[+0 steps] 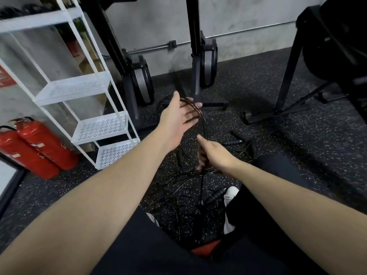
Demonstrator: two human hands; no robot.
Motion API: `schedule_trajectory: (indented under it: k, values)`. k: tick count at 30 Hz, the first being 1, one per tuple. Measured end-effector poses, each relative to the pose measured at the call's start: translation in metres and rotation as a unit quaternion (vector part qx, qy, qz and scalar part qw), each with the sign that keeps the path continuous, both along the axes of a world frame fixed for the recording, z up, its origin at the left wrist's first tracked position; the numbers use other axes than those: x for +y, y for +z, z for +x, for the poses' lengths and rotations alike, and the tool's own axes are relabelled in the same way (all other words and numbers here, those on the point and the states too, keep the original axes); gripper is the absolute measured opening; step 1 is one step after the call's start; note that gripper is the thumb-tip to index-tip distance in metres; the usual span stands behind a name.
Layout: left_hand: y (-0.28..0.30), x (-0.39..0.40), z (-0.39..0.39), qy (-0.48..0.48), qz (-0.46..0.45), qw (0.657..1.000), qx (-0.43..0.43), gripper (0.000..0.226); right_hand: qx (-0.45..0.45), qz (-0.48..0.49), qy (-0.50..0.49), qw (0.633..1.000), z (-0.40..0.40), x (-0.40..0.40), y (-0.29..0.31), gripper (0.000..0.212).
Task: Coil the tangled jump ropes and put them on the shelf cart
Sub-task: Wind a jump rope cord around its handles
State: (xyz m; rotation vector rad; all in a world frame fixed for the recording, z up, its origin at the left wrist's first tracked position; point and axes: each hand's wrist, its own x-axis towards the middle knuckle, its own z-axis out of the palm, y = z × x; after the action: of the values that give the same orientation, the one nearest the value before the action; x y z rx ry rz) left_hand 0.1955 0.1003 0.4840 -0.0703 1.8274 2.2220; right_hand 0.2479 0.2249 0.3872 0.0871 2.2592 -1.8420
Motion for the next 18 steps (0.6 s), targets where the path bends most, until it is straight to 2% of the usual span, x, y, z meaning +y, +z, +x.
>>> schedule_trajectory:
  k: [3,5,9,11,12,15,16,18]
  values:
    - [-0.025,-0.002,0.006,-0.011,-0.062,0.998,-0.005,0.062,-0.008,-0.167,-0.062,0.984,-0.007,-0.007,0.021,0.054]
    - [-0.047,-0.003,0.018,-0.029,-0.075,0.997,-0.012,0.07,-0.019,-0.257,-0.059,0.964,-0.01,-0.009,0.038,0.057]
    - [-0.088,-0.007,0.049,-0.118,-0.121,0.986,0.004,0.077,-0.044,-0.428,-0.068,0.9,-0.016,-0.008,0.064,0.055]
    - [-0.103,-0.008,0.062,-0.169,-0.161,0.972,0.035,0.071,-0.044,-0.485,-0.091,0.869,-0.02,-0.005,0.071,0.054]
    - [-0.111,-0.009,0.065,-0.183,-0.187,0.963,0.062,0.06,-0.045,-0.505,-0.1,0.856,-0.022,-0.002,0.074,0.054]
    - [-0.124,-0.007,0.064,-0.194,-0.28,0.933,0.113,0.014,-0.044,-0.55,-0.121,0.825,-0.027,0.006,0.079,0.053]
    - [-0.124,-0.006,0.062,-0.19,-0.299,0.928,0.112,0.011,-0.041,-0.559,-0.126,0.819,-0.028,0.007,0.079,0.053]
    - [-0.122,-0.005,0.062,-0.163,-0.312,0.931,0.1,0.021,-0.038,-0.57,-0.143,0.808,-0.028,0.008,0.079,0.053]
